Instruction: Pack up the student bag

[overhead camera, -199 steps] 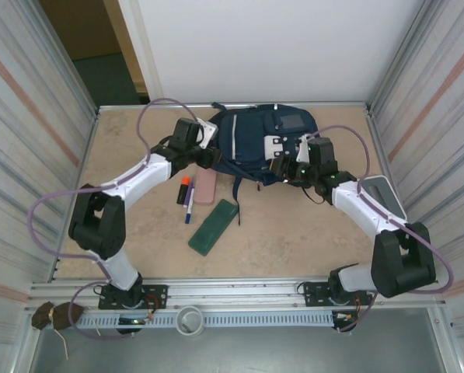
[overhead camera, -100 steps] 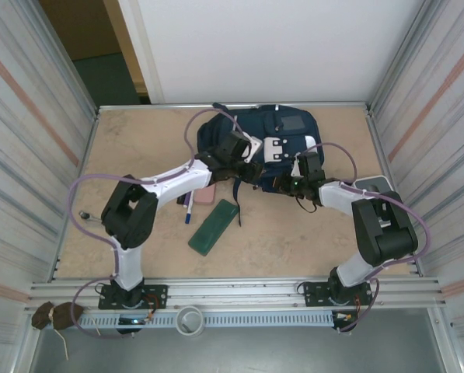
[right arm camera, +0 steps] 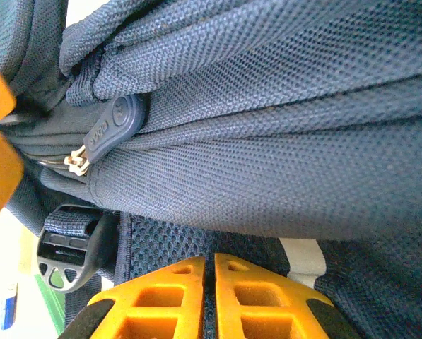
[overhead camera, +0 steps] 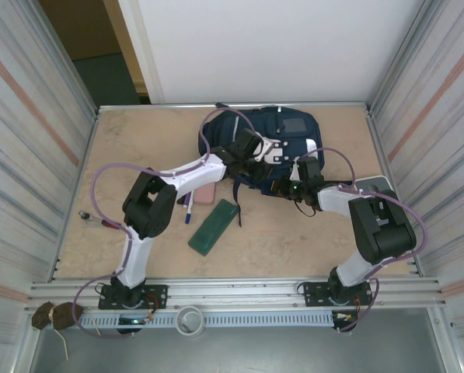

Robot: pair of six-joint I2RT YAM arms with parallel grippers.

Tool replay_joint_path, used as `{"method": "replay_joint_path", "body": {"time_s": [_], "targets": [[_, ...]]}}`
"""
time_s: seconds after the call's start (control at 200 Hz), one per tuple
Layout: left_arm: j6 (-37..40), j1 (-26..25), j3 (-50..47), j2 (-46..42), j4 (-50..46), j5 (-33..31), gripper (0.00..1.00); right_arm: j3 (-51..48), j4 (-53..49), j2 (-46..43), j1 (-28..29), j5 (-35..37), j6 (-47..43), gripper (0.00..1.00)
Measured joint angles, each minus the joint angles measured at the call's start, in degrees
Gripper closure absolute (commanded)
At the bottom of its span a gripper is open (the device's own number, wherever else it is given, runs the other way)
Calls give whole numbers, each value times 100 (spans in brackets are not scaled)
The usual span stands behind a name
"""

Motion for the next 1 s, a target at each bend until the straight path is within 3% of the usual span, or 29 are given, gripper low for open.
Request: {"method": "replay_joint_path", "body": {"time_s": [0.436, 0.797, 1.002], "targets": [[437, -120, 1156, 905, -866, -50, 59, -37, 63, 0, -4, -66, -2, 89], [986, -157, 1764, 1318, -1373, -238, 89, -118, 90, -11, -42, -103, -2, 90], [1145, -127, 1770, 1287, -1351, -153, 100, -179, 127, -13, -81, -103, -2, 90]]}}
